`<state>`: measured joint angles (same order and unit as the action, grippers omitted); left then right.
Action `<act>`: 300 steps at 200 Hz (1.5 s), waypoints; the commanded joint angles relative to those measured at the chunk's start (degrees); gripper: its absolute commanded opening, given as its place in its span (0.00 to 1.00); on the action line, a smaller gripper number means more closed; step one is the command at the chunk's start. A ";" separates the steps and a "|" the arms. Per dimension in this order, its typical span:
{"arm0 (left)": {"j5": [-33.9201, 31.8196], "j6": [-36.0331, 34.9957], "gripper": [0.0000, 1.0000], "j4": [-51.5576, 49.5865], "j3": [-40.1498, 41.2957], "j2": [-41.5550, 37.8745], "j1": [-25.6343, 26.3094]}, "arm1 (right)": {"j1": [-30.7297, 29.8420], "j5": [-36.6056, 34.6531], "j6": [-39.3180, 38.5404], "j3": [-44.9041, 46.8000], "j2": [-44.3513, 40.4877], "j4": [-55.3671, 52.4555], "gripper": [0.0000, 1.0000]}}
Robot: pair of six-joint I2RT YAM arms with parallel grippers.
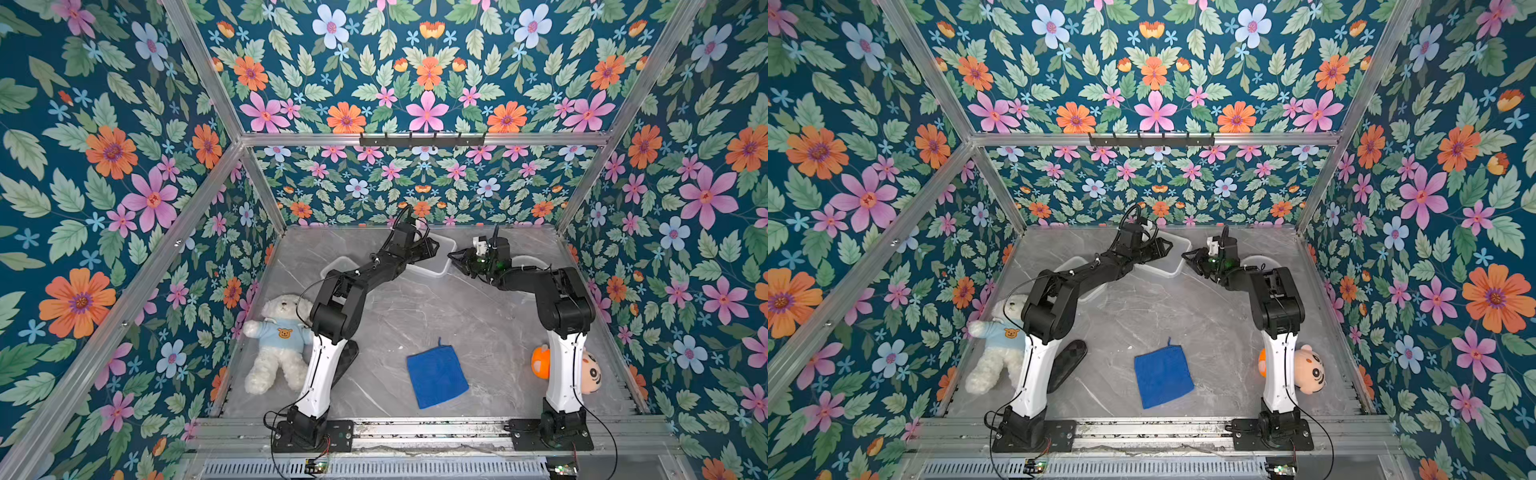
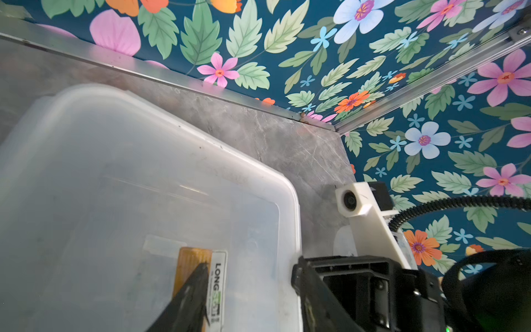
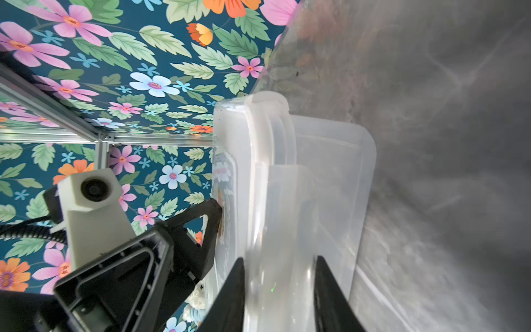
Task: Wipe the insides of the lunch boxes
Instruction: Open the fastener of the lunch box.
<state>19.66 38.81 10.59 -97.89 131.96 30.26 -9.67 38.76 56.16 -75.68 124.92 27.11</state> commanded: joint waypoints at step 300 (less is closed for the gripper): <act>-2.39 0.61 0.53 -20.61 -8.07 8.31 -0.99 | -0.31 4.33 -7.36 -6.36 4.82 2.04 0.41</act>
<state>18.06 38.59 10.02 -106.91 138.12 29.28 -9.61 43.59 55.37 -82.43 133.12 36.97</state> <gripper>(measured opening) 0.529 0.421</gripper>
